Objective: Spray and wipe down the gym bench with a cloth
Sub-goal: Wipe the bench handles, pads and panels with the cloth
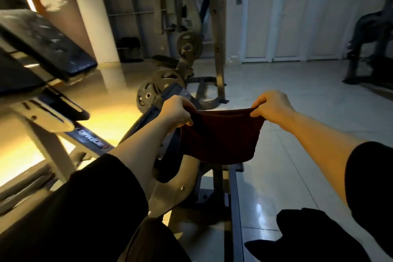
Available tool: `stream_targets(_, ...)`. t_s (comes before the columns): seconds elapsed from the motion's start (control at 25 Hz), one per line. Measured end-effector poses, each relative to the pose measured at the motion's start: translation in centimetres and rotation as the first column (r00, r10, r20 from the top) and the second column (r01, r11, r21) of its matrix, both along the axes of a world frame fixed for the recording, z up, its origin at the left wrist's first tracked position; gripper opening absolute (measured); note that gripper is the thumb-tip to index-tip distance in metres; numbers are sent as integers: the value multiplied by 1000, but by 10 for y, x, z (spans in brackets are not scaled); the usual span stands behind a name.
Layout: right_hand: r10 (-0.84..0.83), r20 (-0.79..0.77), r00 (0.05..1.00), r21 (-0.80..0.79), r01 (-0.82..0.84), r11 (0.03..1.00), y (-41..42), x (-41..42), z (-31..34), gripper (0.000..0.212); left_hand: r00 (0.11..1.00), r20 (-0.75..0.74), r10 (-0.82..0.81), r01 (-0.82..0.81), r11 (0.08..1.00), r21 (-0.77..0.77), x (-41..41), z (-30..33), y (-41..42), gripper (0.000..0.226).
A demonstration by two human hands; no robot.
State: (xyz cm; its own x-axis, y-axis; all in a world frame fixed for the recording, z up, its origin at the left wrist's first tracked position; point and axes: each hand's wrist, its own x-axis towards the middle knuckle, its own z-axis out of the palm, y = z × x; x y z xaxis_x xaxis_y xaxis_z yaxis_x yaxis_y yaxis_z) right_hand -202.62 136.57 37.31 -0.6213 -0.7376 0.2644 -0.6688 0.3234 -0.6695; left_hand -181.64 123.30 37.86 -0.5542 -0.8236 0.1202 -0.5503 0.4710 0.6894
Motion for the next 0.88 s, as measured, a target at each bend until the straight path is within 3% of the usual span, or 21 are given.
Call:
stream_targets(0.16, 159, -61, 985, -25, -160, 987, -11, -7, 8, 8, 987, -52, 153, -159, 972, -170, 10, 6, 12, 23)
stream_targets(0.28, 287, -19, 958, -46, -288, 957, -11, -20, 10, 7, 953, -95, 286, -301, 923, -239, 2, 7, 23, 12)
stream_targets(0.44, 449, 120, 886, -77, -442, 893, -12, -47, 7, 6, 912, -172, 373, -388, 920, -62, -20, 4, 43, 13)
stream_targets(0.6, 548, 239, 801, -102, -541, 835, -29, -62, 8, 4, 853, -118, 509, -510, 860, 25, -41, -1, 54, 26)
stream_targets(0.72, 655, 316, 687, -86, -667, 740, -48, -56, 5, 6, 795, -183, 579, -558, 815, 156, -59, -2, 59, 20)
stream_targets(0.88, 799, 361, 481, -219, -790, 573, -77, -42, 1, 7, 751, -336, 569, -446, 812, 378, -83, 1, 69, 15)
